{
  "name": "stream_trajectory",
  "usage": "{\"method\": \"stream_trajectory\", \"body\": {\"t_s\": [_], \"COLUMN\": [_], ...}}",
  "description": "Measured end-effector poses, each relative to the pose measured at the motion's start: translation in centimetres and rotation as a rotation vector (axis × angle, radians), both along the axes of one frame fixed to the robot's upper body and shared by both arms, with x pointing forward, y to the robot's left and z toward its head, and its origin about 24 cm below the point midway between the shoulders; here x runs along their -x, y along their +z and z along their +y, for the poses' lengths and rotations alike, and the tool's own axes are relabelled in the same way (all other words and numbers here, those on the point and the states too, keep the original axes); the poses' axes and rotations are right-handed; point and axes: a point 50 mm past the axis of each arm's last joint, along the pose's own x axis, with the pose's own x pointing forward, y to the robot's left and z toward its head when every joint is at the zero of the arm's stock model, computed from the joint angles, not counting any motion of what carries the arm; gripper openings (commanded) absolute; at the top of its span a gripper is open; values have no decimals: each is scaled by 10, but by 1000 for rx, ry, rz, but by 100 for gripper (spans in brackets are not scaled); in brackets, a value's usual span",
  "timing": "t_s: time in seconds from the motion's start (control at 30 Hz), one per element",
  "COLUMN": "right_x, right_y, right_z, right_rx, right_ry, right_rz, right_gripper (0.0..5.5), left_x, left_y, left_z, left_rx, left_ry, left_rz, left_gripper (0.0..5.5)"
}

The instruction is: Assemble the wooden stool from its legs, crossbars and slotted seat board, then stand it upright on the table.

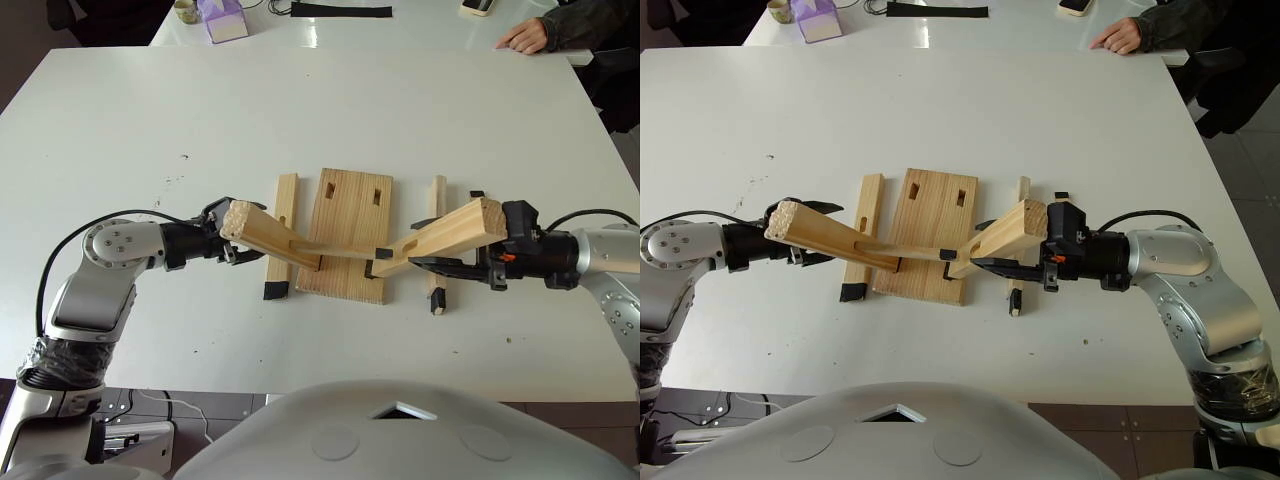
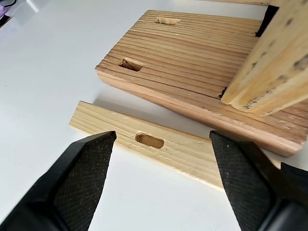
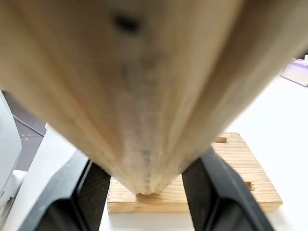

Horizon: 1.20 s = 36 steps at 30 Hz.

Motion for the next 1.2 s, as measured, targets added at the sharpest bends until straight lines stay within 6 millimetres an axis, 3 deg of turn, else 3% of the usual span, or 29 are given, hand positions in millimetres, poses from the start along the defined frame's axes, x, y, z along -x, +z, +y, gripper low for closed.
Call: {"method": "stream_trajectory", "body": {"t_s": [0.77,1.2], "right_x": [-1,-15], "right_y": [-3,5], "right_z": [10,15], "right_rx": [54,57], "right_ry": [77,73], "right_rz": [-87,33], "right_gripper": [201,201], "left_x": [9,12], "left_y": [14,12], "left_z": [-12,-12], "left_rx": [54,53], "left_ry": [-133,-153], "left_rz": [32,45], "left_gripper": [362,362]}}
